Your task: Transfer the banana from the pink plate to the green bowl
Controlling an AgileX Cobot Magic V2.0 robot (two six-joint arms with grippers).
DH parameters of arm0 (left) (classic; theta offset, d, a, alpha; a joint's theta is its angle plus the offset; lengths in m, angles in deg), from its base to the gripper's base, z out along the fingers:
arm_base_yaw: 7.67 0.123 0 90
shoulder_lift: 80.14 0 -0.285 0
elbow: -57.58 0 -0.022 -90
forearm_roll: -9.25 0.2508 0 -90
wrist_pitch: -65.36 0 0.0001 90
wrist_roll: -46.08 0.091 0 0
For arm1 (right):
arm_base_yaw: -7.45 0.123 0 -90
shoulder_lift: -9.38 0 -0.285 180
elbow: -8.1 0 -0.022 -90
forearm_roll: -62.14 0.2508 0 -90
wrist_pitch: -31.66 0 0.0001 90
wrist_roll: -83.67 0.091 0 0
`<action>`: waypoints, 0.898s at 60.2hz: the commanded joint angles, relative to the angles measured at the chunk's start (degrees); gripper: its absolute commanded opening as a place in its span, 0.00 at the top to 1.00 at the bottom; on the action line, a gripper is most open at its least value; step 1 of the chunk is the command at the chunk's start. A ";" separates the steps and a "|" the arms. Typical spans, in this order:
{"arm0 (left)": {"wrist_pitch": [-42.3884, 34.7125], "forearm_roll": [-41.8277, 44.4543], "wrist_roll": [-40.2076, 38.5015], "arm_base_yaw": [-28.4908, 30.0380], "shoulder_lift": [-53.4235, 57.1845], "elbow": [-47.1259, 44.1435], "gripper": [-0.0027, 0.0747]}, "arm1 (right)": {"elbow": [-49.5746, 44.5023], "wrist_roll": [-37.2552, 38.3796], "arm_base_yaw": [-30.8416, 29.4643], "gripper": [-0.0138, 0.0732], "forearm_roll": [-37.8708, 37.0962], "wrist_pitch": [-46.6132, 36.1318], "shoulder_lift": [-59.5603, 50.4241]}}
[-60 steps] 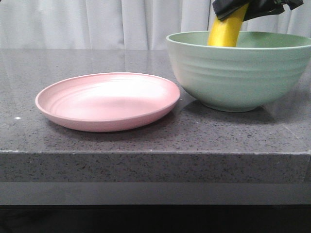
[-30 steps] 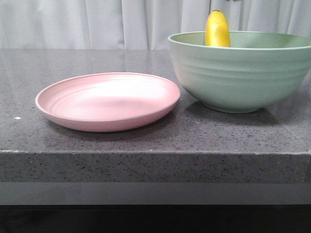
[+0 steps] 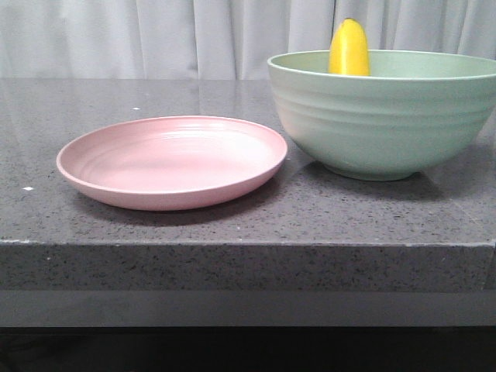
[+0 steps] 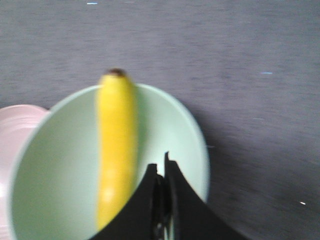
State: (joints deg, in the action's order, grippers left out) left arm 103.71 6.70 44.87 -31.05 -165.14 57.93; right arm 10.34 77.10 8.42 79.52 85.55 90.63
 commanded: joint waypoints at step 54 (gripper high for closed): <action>-18.09 4.64 -5.32 13.22 62.87 -54.62 0.99 | -60.86 -1.44 6.75 0.91 -4.96 -40.54 -65.62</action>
State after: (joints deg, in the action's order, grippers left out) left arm 91.10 12.79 40.26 -17.90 -105.10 3.96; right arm -50.04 76.26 15.13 73.55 51.19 28.29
